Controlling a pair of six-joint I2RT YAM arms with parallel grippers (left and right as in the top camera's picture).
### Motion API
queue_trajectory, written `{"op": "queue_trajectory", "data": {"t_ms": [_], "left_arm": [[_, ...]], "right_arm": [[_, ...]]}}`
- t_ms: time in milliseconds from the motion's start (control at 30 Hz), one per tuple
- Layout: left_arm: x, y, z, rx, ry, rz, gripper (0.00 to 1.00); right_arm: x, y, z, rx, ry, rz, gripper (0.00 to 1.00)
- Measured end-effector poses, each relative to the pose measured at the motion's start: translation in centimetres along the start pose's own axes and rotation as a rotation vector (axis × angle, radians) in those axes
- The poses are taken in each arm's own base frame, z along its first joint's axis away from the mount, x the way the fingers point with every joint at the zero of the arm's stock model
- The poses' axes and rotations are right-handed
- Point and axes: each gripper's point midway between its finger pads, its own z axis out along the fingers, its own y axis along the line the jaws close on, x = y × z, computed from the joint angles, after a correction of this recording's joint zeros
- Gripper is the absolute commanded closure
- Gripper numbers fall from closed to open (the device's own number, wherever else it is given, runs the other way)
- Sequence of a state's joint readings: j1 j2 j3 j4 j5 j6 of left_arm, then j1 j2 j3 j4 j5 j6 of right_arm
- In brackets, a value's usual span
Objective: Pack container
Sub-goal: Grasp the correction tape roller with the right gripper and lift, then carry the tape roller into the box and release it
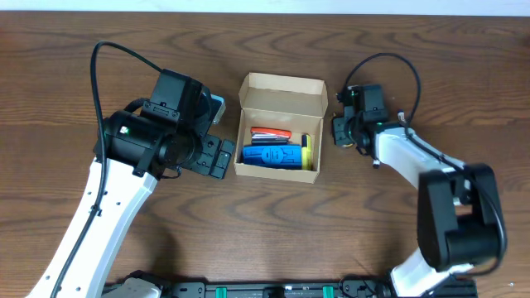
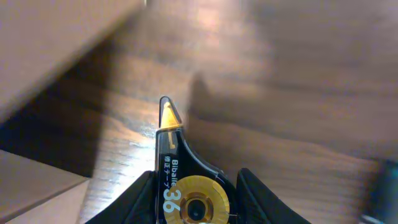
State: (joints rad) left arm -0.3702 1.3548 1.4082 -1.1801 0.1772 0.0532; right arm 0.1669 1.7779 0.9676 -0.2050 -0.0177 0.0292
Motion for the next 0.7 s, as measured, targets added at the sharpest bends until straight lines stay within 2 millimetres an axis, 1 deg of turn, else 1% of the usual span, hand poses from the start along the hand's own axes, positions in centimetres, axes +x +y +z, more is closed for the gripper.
{"op": "queue_trajectory", "data": {"t_ms": [133,200,333,367,433,500,567,700], "left_arm": [[0.0,0.0,0.0,0.000,0.000,0.000,0.05],[0.0,0.0,0.0,0.000,0.000,0.000,0.05],[0.0,0.0,0.0,-0.001,0.000,0.000,0.05],[0.0,0.0,0.0,0.000,0.000,0.000,0.05],[0.0,0.0,0.0,0.000,0.000,0.000,0.05],[0.0,0.0,0.0,0.000,0.000,0.000,0.05],[0.0,0.0,0.0,0.000,0.000,0.000,0.05],[0.0,0.0,0.0,0.000,0.000,0.000,0.05]], "right_arm": [[-3.1,-0.2,-3.8,0.007,-0.119,0.009,0.71],[-4.8,-0.1,-6.3,0.006,-0.192,0.010,0.73],[-6.9,0.5,-10.1,-0.004,-0.298,0.003,0.74],[-7.3,0.8,-10.7,-0.011,-0.316,-0.003,0.74],[-7.7,2.2,-11.9,-0.035,-0.347,-0.026,0.74],[-7.9,4.7,-12.8,-0.087,-0.367,-0.072,0.73],[-7.5,7.3,-13.0,-0.139,-0.366,-0.126,0.73],[-6.0,12.8,-12.9,-0.239,-0.347,-0.265,0.74]]}}
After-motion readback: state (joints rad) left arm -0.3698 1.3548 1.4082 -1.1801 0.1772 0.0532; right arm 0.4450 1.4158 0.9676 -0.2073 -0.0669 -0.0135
